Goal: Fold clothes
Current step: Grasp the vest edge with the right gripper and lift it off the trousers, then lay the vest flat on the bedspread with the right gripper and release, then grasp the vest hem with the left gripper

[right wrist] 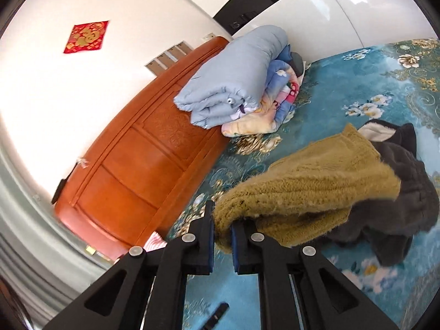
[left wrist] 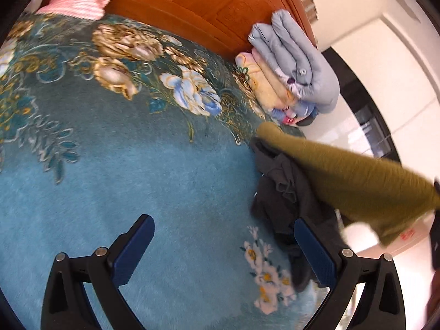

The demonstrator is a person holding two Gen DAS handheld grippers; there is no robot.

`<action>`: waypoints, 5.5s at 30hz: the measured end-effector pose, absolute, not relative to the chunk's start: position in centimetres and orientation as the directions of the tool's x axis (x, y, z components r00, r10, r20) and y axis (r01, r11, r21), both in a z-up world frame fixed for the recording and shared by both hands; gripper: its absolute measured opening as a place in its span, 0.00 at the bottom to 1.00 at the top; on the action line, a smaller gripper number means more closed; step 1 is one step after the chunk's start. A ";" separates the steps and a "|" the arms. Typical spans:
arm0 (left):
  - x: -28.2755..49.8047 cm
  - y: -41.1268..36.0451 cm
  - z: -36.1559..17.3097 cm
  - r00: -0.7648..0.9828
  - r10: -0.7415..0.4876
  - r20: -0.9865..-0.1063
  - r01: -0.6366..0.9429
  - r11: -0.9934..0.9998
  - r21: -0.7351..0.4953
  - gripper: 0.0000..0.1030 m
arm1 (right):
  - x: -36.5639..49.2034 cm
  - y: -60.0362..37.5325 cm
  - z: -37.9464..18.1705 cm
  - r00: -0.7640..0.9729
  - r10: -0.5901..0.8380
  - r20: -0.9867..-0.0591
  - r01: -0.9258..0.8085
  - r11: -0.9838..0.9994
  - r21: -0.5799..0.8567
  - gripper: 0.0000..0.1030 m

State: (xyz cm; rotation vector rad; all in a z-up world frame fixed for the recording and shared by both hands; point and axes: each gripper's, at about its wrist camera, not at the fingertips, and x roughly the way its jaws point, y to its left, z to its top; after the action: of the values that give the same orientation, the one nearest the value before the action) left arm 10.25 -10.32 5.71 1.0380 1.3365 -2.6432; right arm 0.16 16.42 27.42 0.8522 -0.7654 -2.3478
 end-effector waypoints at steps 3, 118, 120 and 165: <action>11.5 -11.4 6.5 -0.776 0.327 -0.539 0.258 -0.615 -0.745 1.00 | 5.5 18.1 27.4 -0.664 -0.649 -0.371 0.294 -0.683 0.669 0.10; 5.7 5.2 8.2 -0.382 0.389 -0.838 -0.204 -0.920 -0.334 1.00 | 12.6 23.3 4.2 -0.480 -0.448 -0.754 -0.181 -0.791 0.584 0.83; 4.3 6.7 7.9 -0.381 0.373 -0.846 -0.225 -0.925 -0.306 0.99 | 13.0 23.7 4.2 -0.486 -0.445 -0.752 -0.185 -0.789 0.586 0.84; 11.3 -16.7 12.1 -0.502 0.184 -0.845 0.188 -0.930 -0.314 0.23 | 11.0 23.9 3.7 -0.450 -0.367 -0.814 -0.181 -0.855 0.485 0.99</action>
State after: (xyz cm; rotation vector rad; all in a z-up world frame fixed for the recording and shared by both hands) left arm 11.27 -16.67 12.09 1.5672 0.5853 -2.6563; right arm 11.03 23.86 3.75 1.5808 -0.7970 -2.4553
